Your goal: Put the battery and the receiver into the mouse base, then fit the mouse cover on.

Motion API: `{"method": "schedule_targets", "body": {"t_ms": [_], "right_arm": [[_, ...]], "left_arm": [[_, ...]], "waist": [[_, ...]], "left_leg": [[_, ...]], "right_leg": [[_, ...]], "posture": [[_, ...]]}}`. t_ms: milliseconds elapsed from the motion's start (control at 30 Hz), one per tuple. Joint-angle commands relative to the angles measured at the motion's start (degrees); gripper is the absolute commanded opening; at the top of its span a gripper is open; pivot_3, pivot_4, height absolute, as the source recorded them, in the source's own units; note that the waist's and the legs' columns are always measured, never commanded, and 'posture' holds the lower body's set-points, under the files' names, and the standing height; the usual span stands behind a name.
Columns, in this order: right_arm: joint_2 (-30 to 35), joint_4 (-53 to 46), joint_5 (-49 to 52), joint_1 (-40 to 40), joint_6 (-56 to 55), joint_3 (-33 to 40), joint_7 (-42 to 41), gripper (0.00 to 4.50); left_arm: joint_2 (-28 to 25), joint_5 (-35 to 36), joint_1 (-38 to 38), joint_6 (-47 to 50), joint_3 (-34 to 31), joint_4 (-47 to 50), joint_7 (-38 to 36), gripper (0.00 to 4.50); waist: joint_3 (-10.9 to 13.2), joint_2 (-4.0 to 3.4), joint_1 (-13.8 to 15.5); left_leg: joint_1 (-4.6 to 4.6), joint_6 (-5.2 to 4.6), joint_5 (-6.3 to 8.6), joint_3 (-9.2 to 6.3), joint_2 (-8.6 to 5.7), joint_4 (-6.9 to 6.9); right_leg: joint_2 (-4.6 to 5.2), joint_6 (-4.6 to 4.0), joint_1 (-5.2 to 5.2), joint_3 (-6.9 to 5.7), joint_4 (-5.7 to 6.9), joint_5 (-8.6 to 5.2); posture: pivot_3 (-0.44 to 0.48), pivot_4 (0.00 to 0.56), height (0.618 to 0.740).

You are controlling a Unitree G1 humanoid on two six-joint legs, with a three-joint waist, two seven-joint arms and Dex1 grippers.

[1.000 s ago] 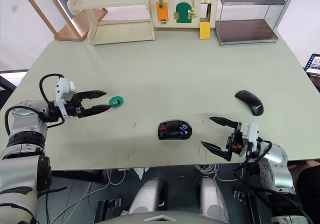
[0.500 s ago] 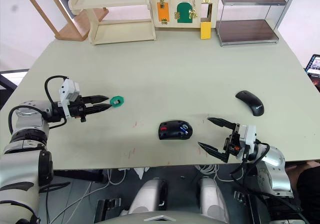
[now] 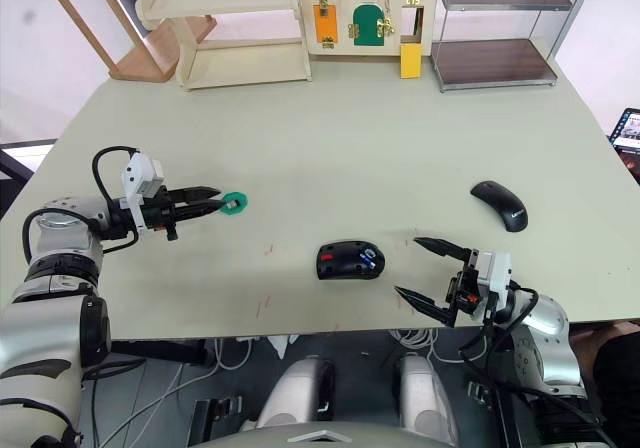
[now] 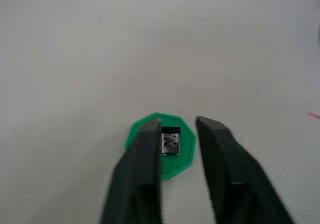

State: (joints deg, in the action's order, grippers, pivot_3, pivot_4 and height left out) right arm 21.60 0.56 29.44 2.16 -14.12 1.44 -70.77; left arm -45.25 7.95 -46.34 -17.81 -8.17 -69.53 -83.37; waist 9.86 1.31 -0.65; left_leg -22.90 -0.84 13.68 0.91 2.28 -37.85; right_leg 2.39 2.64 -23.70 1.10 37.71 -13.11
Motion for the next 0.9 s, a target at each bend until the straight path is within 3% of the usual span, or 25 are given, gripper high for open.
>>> {"method": "schedule_targets", "body": {"t_ms": [33,900], "right_arm": [[0.0,-1.7,0.3,0.1,-1.3,0.1,0.2,4.50],[0.2,-2.1,0.3,0.1,-1.5,-0.3,0.7,4.50]], "left_arm": [[-0.5,-0.4,-1.1,-0.5,-0.4,-0.2,0.5,0.73],[0.8,-5.2,-1.8,-3.3,1.5,-2.2,5.6,0.73]], "waist": [[0.0,0.00,0.0],[0.0,0.01,0.0]], "left_leg": [[0.00,0.00,0.00,0.00,0.00,0.00],[0.00,0.00,0.00,0.00,0.00,0.00]], "right_leg": [[0.00,0.00,0.00,0.00,0.00,0.00],[0.00,0.00,0.00,0.00,0.01,0.01]], "posture": [[0.000,0.150,0.740],[0.000,0.150,0.740]]}}
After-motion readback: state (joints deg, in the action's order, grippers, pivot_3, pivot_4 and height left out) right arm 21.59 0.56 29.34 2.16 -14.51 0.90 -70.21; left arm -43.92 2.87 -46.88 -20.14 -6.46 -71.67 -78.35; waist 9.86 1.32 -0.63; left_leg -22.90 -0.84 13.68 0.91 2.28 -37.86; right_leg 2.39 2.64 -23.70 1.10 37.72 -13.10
